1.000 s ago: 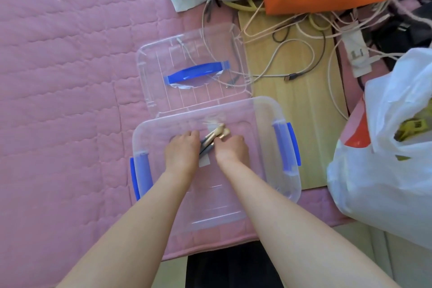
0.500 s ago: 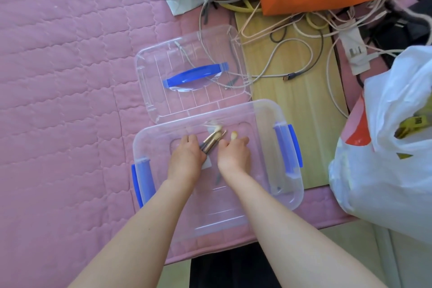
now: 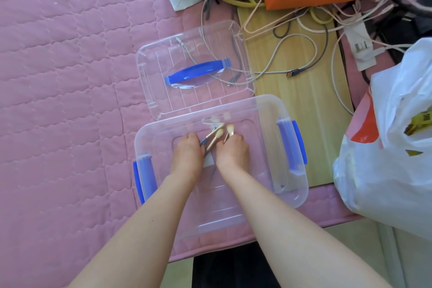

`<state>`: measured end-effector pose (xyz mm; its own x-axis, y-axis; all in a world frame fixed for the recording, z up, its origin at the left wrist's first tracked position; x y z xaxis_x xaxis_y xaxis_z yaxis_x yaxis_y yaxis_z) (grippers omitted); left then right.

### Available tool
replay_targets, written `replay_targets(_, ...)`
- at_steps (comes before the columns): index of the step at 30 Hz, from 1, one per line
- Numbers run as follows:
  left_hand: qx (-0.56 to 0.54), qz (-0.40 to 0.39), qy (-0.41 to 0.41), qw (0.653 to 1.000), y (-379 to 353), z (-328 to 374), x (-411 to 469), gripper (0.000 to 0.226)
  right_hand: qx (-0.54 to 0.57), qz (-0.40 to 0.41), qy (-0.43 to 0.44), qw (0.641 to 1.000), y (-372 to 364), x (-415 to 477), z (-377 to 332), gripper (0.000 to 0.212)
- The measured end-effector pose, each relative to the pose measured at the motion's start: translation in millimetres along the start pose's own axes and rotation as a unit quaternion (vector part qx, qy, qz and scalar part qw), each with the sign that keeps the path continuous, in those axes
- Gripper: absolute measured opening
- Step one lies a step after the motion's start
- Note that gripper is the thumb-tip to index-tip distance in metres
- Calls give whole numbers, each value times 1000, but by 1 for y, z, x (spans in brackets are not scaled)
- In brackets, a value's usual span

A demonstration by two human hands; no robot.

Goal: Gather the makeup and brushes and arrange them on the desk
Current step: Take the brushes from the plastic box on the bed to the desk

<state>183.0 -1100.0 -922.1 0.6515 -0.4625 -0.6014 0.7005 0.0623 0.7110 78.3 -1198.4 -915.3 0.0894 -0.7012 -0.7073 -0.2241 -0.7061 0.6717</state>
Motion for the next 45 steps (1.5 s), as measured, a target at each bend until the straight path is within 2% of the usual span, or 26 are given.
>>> replay_targets(4, 19, -1, 7, 1000, -1, 0, 0, 12, -16, -4, 21, 1000, 1, -2, -3, 27)
replay_targets(9, 14, -11, 16, 1000, 0, 1, -2, 18, 67, -14, -3, 998, 6, -7, 0, 31)
replay_targets(16, -10, -68, 67, 995, -4, -2, -11, 13, 181, -41, -39, 982, -1, -8, 7, 11)
replay_targets(21, 2, -65, 10, 998, -11, 1, -18, 23, 186, -45, -35, 981, 3, -10, 7, 17)
replay_targets(27, 29, -51, 0, 998, -14, 1, -17, 18, 94, -67, -19, 993, 15, -6, 11, 28)
replay_targets(37, -33, -23, 20, 999, 19, 14, -49, 15, 100, -102, 13, 990, 33, -22, 8, 28)
replay_targets(41, -128, 11, 49, 991, 46, 17, -77, 17, 106, -115, 39, 987, 56, -46, 4, 19)
replay_targets(45, -235, 50, 65, 969, 79, 27, -117, 19, 94, -146, 87, 981, 87, -85, -6, 24)
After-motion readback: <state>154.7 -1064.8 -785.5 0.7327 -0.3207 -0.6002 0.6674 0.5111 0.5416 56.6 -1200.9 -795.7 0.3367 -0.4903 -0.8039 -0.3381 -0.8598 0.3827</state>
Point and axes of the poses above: each hand's wrist, its own x-axis towards the middle knuckle, its own y-axis out of the back of the hand, z = x × y, the point moved 8 cm from there along x, towards the middle knuckle, and after that the axes turned 1 degree about x, right-handed, at the moved point
